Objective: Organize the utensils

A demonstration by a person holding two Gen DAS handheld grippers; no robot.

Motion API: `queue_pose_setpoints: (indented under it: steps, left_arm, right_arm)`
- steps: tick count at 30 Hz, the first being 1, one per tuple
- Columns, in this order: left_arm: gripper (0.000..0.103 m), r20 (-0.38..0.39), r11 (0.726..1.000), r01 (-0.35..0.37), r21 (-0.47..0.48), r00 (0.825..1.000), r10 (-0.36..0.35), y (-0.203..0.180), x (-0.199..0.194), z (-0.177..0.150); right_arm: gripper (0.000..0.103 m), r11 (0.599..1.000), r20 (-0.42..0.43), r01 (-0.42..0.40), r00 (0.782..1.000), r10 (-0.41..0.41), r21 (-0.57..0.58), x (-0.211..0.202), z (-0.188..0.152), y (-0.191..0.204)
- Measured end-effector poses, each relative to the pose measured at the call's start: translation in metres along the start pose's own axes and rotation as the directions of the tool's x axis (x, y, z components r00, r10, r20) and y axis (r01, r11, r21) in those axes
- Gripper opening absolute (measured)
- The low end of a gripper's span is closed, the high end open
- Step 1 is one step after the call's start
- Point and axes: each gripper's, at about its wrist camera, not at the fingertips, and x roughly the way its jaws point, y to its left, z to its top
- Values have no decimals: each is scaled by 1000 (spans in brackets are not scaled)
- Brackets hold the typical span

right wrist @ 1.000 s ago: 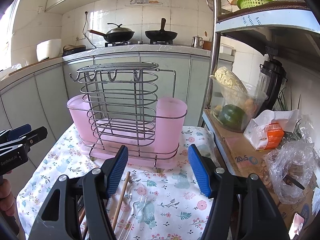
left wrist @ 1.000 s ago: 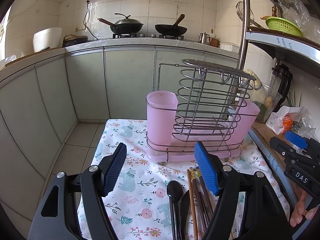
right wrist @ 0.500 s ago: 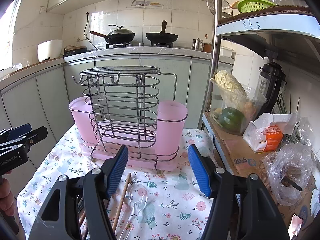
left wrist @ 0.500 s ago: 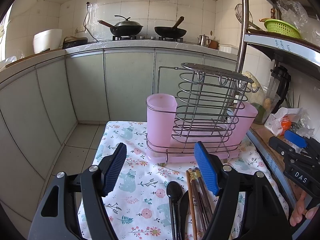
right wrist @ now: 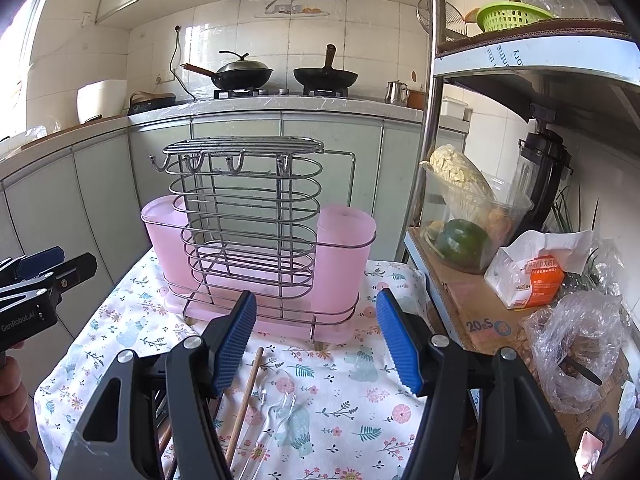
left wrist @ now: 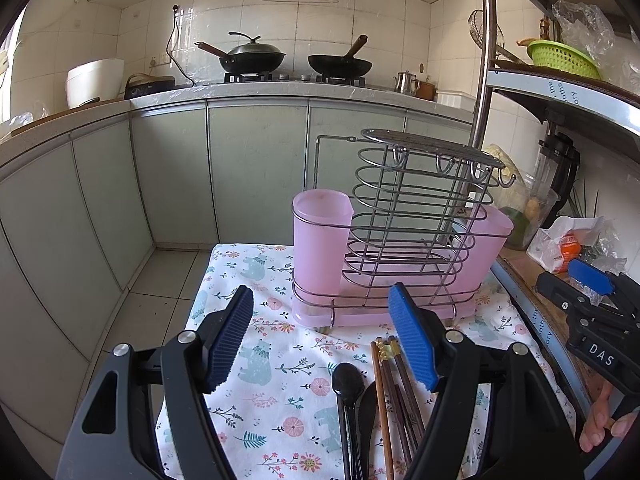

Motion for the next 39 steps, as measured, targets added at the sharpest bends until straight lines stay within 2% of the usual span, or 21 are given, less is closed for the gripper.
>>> queue_pose_setpoints:
  steps: [26,29,34,37,39]
  left_arm:
    - [71,-24,1000,2,6,1000,-2,2,7,-2]
    - [71,-35,1000,11,7,999,-11,4,9,-4]
    - [71,-89,999,43,2,995,-43,13,15,-9]
    - [70,-150,997,80,-13,985,-81,21,21,-14]
    - [63,-208,995,100,-16,973,-101,25,28,-20]
  right_arm:
    - [62,1000,14,-4,1000,4,3,-1,1,2]
    - [62,1000,-20,-28,999,28,1,3,-1,4]
    - [62,999,-95,-26,995,23,-23,14,-14,10]
    - [62,999,-151,-45,988,42,-19,21,-23,10]
    - [62,998,-194,-60,979,55,-24,27,-29,10]
